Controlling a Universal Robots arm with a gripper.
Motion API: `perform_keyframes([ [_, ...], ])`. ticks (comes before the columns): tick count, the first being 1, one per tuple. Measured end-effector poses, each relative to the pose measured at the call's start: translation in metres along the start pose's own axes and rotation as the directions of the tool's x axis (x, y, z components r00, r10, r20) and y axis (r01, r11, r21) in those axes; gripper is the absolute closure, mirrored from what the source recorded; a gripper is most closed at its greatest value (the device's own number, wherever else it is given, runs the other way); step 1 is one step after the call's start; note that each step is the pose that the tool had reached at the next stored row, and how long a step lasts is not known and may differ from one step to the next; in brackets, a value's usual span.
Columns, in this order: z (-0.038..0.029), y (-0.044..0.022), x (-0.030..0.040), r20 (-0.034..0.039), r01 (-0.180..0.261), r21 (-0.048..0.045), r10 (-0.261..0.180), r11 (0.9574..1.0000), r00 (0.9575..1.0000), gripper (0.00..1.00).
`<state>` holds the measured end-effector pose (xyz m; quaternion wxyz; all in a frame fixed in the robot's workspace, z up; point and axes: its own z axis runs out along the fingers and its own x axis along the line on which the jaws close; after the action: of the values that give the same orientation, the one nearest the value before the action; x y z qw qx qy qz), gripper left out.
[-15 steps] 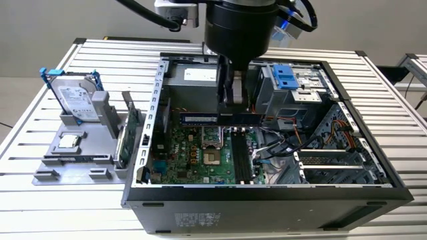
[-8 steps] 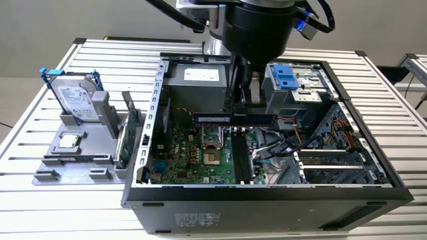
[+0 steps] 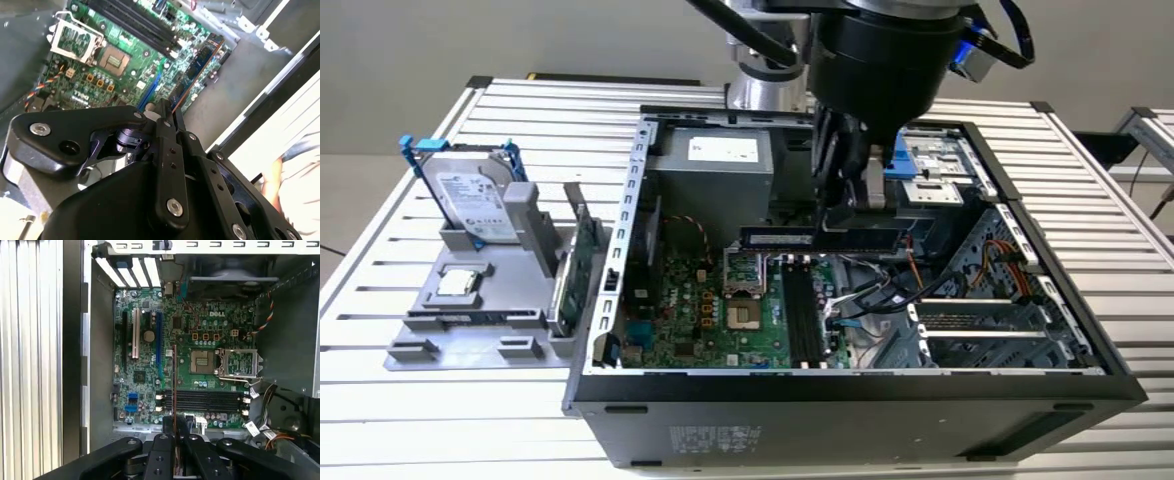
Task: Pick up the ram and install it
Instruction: 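Pick up the ram and move it above insertion slot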
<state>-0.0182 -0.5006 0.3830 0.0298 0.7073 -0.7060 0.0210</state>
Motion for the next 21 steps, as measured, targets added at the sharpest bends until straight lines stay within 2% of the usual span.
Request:
perform_keyframes([
  [15, 0.0003, -0.0456, 0.0, 0.0001, 0.0, 0.0, 0.0, 1.0, 1.0, 1.0],
  [21, 0.0011, -0.0541, -0.0011, -0.0001, 0.0, 0.0, 0.0, 1.0, 1.0, 1.0],
])
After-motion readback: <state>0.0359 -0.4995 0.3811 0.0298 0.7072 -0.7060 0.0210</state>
